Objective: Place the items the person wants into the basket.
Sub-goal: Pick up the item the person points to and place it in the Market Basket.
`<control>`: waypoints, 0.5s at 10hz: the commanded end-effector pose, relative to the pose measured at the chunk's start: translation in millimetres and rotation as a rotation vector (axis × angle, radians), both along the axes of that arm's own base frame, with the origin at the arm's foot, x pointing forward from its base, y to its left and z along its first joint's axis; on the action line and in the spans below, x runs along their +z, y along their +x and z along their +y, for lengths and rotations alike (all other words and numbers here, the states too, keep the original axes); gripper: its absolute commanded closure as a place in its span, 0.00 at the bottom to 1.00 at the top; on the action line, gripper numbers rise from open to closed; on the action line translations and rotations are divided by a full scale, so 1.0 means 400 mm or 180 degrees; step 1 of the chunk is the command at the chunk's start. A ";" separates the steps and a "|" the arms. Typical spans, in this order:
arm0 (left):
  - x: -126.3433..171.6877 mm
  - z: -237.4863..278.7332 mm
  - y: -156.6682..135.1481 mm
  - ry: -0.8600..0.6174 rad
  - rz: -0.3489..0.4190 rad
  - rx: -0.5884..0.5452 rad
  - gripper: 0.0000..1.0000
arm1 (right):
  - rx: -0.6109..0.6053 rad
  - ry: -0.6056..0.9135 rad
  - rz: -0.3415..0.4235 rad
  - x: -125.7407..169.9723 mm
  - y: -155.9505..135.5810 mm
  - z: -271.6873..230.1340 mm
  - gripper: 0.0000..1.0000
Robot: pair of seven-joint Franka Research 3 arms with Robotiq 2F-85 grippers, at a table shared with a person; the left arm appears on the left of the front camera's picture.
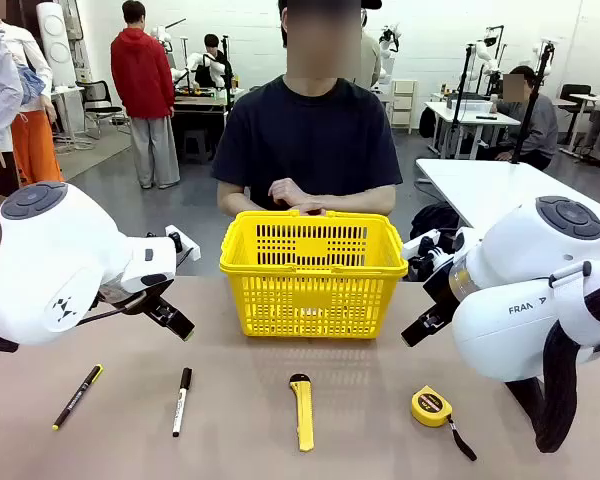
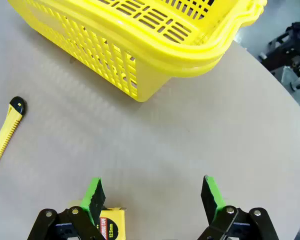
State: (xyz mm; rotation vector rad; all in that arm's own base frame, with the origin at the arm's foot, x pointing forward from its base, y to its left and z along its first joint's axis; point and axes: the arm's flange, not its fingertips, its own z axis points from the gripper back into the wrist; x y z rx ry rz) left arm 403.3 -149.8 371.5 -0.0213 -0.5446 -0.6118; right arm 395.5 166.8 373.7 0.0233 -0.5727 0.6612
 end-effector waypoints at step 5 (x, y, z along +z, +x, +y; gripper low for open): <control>0.000 0.000 0.000 0.0000 -0.0001 -0.0001 0.00 | 0.0000 0.0000 0.0000 0.000 0.000 0.000 0.00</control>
